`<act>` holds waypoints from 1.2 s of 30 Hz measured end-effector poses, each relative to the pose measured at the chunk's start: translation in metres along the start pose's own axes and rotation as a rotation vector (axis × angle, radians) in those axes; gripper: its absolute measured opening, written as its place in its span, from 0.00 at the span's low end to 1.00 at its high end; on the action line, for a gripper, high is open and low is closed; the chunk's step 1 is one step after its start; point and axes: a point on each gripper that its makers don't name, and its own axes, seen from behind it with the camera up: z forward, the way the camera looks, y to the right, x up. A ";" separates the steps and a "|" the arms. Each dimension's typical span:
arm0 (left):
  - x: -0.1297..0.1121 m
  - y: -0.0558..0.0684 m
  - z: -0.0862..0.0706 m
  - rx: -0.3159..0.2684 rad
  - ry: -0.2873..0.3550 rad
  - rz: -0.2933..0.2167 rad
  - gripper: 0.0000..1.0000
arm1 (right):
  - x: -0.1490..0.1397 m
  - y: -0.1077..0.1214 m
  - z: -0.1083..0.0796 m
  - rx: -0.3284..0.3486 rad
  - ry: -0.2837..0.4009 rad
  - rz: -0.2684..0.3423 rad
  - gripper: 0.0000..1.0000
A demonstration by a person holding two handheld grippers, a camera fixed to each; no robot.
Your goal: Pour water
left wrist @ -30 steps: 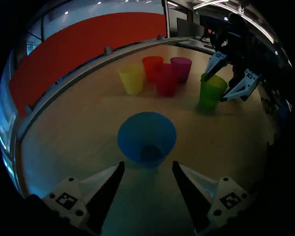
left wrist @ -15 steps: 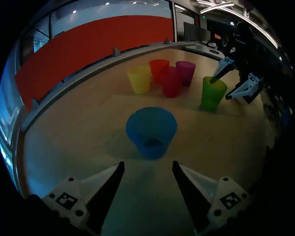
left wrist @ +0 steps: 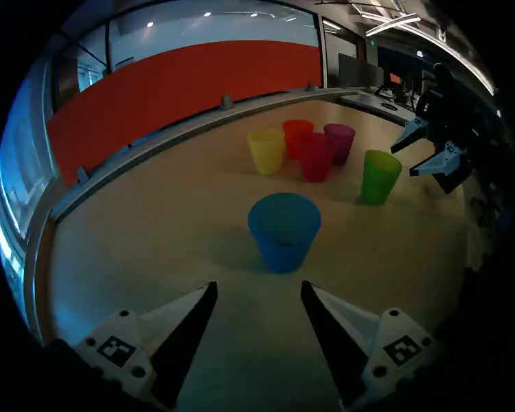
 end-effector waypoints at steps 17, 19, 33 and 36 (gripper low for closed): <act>0.014 -0.042 -0.022 0.183 0.139 -0.119 0.90 | 0.015 0.045 -0.022 -0.212 0.078 0.113 1.00; 0.015 -0.049 -0.025 0.213 0.163 -0.136 0.90 | 0.019 0.054 -0.025 -0.251 0.095 0.139 1.00; 0.032 -0.079 -0.045 0.358 0.323 -0.242 0.90 | 0.045 0.102 -0.040 -0.481 0.219 0.271 1.00; 0.036 -0.084 -0.049 0.379 0.351 -0.264 0.90 | 0.050 0.109 -0.043 -0.519 0.249 0.285 1.00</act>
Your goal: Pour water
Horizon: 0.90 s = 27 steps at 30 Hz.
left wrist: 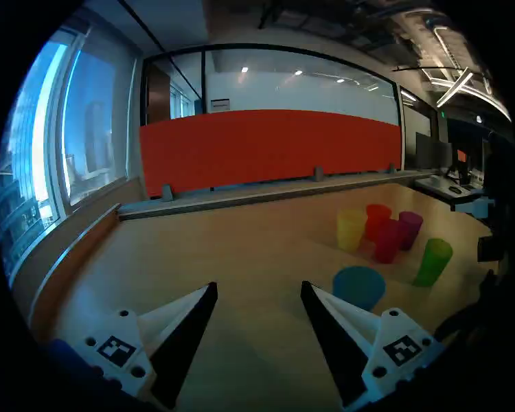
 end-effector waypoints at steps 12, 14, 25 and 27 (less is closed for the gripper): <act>0.032 -0.012 -0.005 0.080 0.145 -0.061 0.90 | 0.026 0.024 -0.002 -0.164 0.134 0.047 1.00; 0.037 -0.011 -0.006 0.085 0.168 -0.065 0.90 | 0.031 0.026 -0.005 -0.182 0.164 0.048 1.00; 0.052 -0.010 -0.008 0.133 0.260 -0.109 0.90 | 0.051 0.043 -0.015 -0.281 0.291 0.037 1.00; 0.055 -0.010 -0.009 0.140 0.276 -0.114 0.90 | 0.053 0.045 -0.016 -0.297 0.298 0.029 1.00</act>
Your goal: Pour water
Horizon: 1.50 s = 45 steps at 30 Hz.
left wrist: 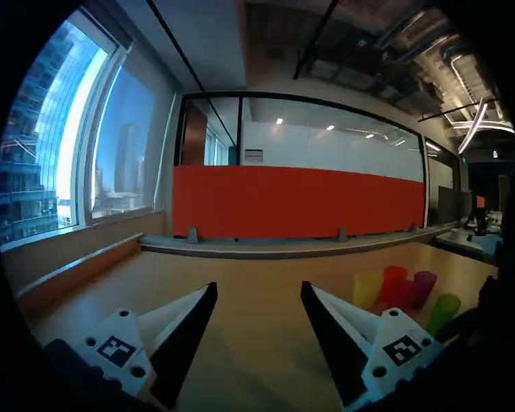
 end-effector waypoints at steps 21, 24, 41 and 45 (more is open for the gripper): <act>0.008 -0.015 -0.002 0.110 0.092 0.059 0.90 | 0.007 0.016 0.007 -0.030 0.027 0.032 1.00; 0.004 -0.016 -0.002 0.116 0.095 0.057 0.90 | 0.009 0.017 0.007 -0.039 0.032 0.038 1.00; -0.028 -0.014 0.004 0.119 0.089 0.043 0.90 | 0.025 0.013 0.005 -0.048 0.061 0.026 1.00; -0.033 -0.014 0.004 0.120 0.083 0.055 0.90 | 0.028 0.014 0.004 -0.049 0.066 0.029 1.00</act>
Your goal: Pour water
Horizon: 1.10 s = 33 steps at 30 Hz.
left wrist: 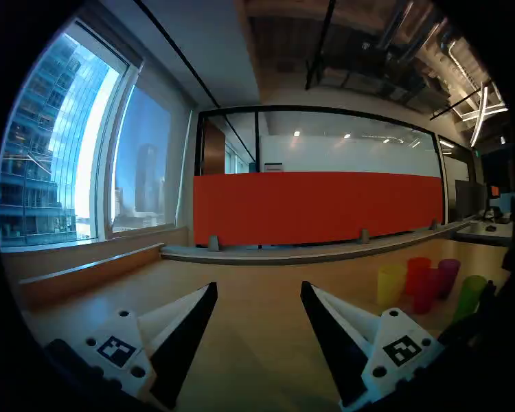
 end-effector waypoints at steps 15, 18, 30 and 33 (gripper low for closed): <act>-0.008 0.005 0.001 -0.020 -0.016 -0.019 0.90 | 0.002 0.001 -0.001 -0.001 0.003 0.008 1.00; -0.009 0.007 0.002 -0.028 -0.023 -0.018 0.90 | 0.001 0.000 0.000 0.000 0.001 0.007 0.99; -0.016 0.008 0.004 -0.029 -0.048 -0.018 0.90 | 0.002 0.002 -0.001 -0.001 0.002 0.007 0.99; -0.016 0.008 0.004 -0.030 -0.049 -0.018 0.90 | 0.004 0.003 -0.002 -0.001 0.004 0.009 0.99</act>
